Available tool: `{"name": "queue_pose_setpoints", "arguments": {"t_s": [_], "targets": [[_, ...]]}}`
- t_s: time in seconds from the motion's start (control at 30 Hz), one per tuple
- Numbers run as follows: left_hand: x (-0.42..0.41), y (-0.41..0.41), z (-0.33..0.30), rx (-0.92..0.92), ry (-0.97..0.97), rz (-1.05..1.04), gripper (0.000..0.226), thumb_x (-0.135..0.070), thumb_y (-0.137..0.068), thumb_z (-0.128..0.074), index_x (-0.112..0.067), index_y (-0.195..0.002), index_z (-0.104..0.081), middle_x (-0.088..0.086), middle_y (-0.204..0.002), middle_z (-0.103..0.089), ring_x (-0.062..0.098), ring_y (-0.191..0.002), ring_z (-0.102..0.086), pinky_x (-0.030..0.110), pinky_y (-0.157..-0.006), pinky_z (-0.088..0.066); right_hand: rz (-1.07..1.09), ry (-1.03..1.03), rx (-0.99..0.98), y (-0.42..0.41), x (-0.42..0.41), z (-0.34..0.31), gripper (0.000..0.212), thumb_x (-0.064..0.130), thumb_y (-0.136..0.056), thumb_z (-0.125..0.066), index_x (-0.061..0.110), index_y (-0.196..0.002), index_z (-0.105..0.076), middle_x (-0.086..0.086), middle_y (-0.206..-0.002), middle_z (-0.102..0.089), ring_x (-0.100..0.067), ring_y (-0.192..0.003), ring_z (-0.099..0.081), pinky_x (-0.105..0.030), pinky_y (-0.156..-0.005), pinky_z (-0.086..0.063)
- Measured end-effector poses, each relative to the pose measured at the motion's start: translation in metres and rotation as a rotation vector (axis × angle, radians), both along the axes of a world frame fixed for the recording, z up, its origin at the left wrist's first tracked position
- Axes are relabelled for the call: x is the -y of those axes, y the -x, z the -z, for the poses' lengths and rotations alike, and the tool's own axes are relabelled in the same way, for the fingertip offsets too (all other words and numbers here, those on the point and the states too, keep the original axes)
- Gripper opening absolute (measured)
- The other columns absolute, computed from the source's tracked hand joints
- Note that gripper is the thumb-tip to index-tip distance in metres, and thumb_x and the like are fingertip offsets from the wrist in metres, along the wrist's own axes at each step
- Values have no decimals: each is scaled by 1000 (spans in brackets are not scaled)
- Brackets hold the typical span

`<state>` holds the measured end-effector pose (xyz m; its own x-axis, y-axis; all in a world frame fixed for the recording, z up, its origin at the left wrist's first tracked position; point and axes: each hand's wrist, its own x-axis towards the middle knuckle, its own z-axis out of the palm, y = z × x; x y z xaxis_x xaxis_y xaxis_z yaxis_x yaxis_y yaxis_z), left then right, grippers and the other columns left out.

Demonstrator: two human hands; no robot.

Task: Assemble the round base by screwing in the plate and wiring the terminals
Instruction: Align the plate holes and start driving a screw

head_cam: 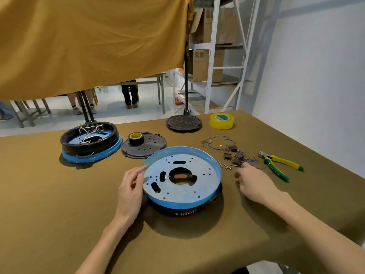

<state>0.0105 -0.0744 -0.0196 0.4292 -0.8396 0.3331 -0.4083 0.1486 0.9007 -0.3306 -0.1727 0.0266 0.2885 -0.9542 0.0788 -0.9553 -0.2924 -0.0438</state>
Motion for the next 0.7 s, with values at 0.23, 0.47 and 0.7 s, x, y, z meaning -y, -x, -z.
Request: {"name": "queue_pose_setpoints", "arguments": {"t_s": [0.23, 0.47, 0.7], "targets": [[-3, 0, 3, 21, 0, 12, 31, -34, -108, -47, -27, -131, -65, -9, -133, -59, -6, -120, -50, 10, -88, -38, -214, 2, -300, 8, -3, 2, 24, 10, -103, -50, 15, -119, -66, -6, -119, -59, -24, -109, -61, -30, -85, -48], [-2, 0, 3, 12, -6, 22, 29, -34, -108, -48, -28, -131, -64, -9, -133, -60, -22, -114, -48, 13, -86, -40, -212, 121, 235, -6, -10, 0, 11, 18, -104, -54, 18, -114, -60, 2, -110, -61, -15, -101, -59, -28, -88, -51], [-3, 1, 0, -48, 6, 54, 44, -51, -97, -46, -29, -131, -64, -11, -134, -63, -7, -124, -52, 19, -90, -46, -349, 225, 939, -100, -29, -34, 21, 4, -93, -69, 14, -111, -68, 12, -86, -66, -3, -82, -64, -12, -69, -51]]}}
